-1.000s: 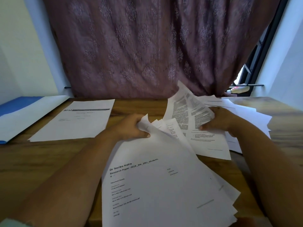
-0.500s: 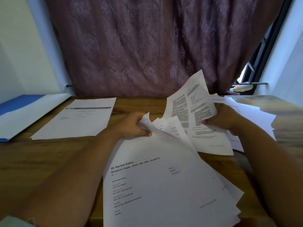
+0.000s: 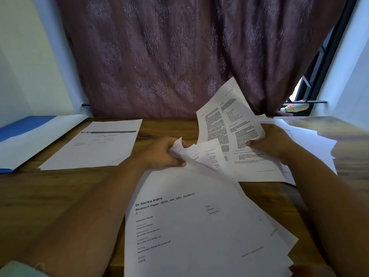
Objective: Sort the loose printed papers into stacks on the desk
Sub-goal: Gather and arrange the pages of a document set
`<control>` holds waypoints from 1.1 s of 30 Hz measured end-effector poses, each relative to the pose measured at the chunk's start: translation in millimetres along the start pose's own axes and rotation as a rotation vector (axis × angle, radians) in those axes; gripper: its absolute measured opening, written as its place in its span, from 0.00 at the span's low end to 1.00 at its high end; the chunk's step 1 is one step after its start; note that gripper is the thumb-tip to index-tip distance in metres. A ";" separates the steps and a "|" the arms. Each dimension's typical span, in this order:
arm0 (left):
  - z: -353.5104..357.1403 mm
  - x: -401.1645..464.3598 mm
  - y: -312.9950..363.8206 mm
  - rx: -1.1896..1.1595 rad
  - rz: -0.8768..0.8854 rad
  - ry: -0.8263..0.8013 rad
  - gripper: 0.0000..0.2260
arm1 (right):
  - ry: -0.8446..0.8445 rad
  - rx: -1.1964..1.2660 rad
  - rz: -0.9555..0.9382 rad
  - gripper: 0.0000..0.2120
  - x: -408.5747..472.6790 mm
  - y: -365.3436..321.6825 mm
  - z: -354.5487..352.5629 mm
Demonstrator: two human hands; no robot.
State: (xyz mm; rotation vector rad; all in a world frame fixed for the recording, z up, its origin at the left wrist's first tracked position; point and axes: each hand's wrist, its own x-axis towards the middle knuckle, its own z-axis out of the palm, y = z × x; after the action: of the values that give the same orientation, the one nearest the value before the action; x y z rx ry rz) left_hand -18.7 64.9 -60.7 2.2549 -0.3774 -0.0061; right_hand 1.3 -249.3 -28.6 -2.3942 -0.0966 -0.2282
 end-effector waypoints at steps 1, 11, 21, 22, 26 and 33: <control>0.1 -0.1 0.4 -0.010 0.009 -0.003 0.21 | 0.000 0.006 0.003 0.20 0.3 0.6 0.3; 0.8 -2.8 5.4 -0.033 0.081 0.000 0.22 | 0.067 0.058 0.048 0.21 9.0 11.9 -3.3; -2.1 -1.5 -0.8 0.126 -0.007 0.036 0.20 | 0.067 0.063 0.048 0.21 9.9 13.2 -1.3; -1.8 -3.2 0.6 0.123 0.000 0.026 0.18 | 0.068 0.061 0.043 0.20 9.5 13.0 -0.8; -0.9 -6.1 4.3 0.089 -0.003 0.013 0.14 | 0.074 0.072 0.047 0.20 9.9 12.6 -0.6; -2.5 -11.3 13.8 -0.033 0.017 0.009 0.25 | 0.208 0.212 0.070 0.16 9.5 10.4 -4.5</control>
State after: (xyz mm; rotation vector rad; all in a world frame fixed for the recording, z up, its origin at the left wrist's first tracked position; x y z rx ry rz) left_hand -32.9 61.5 -50.1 2.2184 -0.3887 0.0068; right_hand 11.5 -259.9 -30.4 -2.1463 0.0569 -0.4115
